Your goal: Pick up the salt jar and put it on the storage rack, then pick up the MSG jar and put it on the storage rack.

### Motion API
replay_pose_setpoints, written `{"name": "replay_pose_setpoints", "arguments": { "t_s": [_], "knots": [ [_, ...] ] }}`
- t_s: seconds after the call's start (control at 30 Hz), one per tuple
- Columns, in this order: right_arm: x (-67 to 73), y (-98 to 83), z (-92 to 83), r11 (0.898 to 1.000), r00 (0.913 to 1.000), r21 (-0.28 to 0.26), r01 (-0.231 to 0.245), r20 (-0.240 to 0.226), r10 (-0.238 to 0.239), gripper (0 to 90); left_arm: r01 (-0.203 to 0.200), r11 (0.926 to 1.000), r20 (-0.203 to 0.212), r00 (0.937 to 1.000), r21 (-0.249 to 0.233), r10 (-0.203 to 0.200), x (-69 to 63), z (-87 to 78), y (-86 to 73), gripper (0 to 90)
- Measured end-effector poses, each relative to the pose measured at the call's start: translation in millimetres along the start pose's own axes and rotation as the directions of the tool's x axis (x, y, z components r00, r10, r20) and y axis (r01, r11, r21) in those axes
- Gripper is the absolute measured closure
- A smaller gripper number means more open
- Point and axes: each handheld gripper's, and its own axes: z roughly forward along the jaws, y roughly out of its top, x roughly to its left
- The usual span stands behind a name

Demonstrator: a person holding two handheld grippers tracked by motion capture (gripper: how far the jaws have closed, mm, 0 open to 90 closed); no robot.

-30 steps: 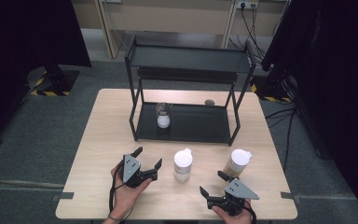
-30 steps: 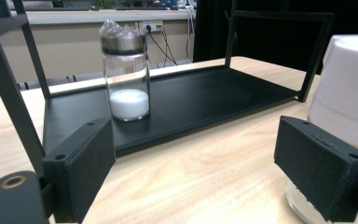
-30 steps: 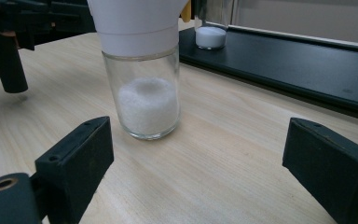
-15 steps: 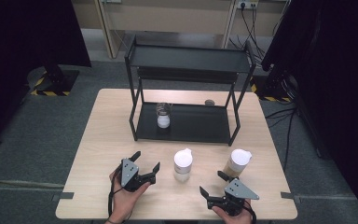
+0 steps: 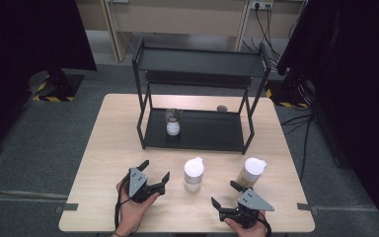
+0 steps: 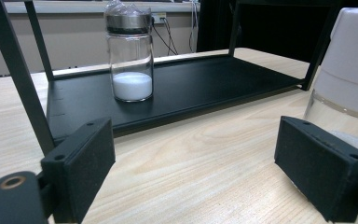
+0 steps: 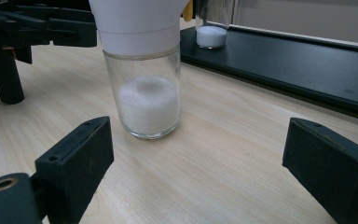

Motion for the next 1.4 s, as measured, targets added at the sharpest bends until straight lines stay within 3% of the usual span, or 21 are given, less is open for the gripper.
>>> {"name": "replay_pose_setpoints", "arguments": {
  "t_s": [0.33, 0.43, 0.6, 1.4],
  "knots": [
    [1.1, 0.0, 0.0, 1.000, 1.0000, -0.001, 0.003, 0.002, -0.003, 8.6, -0.009, 1.0000, 0.004, 1.0000, 0.000, 0.009, -0.3, -0.3, 0.0, 11.7],
    [2.4, 0.3, 0.6, 1.000, 0.9998, -0.012, -0.020, -0.008, 0.020, 7.8, -0.010, 0.9999, 0.003, 0.9999, 0.000, 0.010, -0.8, 0.0, 0.0, 11.7],
    [8.6, 5.3, 3.6, 1.000, 0.9996, -0.025, -0.013, -0.025, 0.012, 7.2, -0.017, 0.9999, 0.006, 0.9998, -0.001, 0.017, -1.2, -0.2, 0.0, 11.7],
    [17.1, 31.8, 38.7, 0.999, 0.9959, -0.035, -0.001, -0.090, -0.003, 6.2, -0.010, 0.9999, 0.002, 0.9999, 0.003, 0.010, -0.8, 0.2, 0.2, 11.6]
  ]
}}
